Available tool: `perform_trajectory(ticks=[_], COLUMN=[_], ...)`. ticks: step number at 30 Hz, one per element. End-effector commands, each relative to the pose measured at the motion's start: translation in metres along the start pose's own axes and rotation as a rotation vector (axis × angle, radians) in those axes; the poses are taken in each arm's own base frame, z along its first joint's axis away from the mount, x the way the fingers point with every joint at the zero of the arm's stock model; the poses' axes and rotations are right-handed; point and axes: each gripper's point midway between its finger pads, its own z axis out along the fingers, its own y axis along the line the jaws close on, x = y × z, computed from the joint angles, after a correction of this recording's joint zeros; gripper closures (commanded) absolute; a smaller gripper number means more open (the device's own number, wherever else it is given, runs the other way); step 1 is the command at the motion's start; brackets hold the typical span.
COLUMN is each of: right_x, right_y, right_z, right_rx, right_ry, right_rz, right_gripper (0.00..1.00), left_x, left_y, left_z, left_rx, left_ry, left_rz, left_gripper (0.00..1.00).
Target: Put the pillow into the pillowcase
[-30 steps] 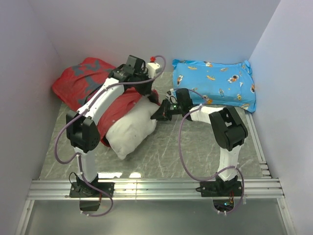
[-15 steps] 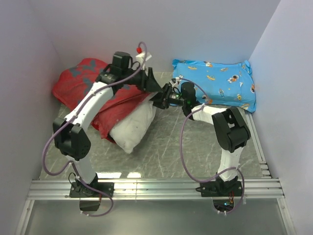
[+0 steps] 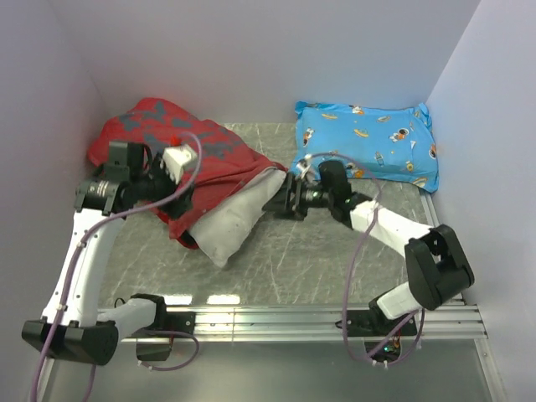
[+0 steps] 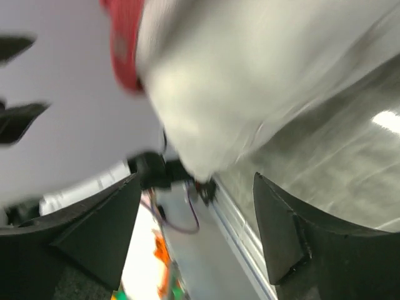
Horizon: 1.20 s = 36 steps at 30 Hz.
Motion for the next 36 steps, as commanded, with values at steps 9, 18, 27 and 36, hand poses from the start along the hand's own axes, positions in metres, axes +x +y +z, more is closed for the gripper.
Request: perform_trajectory(ticks=[9, 18, 27, 36], right_x=[0.084, 0.062, 0.020, 0.028], right_y=[0.011, 0.034, 0.102, 0.082], right_z=[0.080, 0.128, 0.137, 0.187], right_rx=[-0.113, -0.250, -0.413, -0.305], right_ry=[0.125, 0.095, -0.019, -0.049], right_rz=[0.065, 0.158, 0.268, 0.300], right_gripper=[0.17, 0.49, 1.00, 0.94], left_x=[0.127, 0.160, 0.035, 0.003], left_y=[0.010, 0.010, -0.174, -0.220], left_z=[0.023, 0.075, -0.011, -0.025], left_rx=[-0.115, -0.096, 0.670, 0.841], left_ry=[0.303, 0.292, -0.022, -0.060], left_rz=[0.117, 0.120, 0.227, 0.222], left_gripper=[0.18, 0.47, 1.00, 1.00])
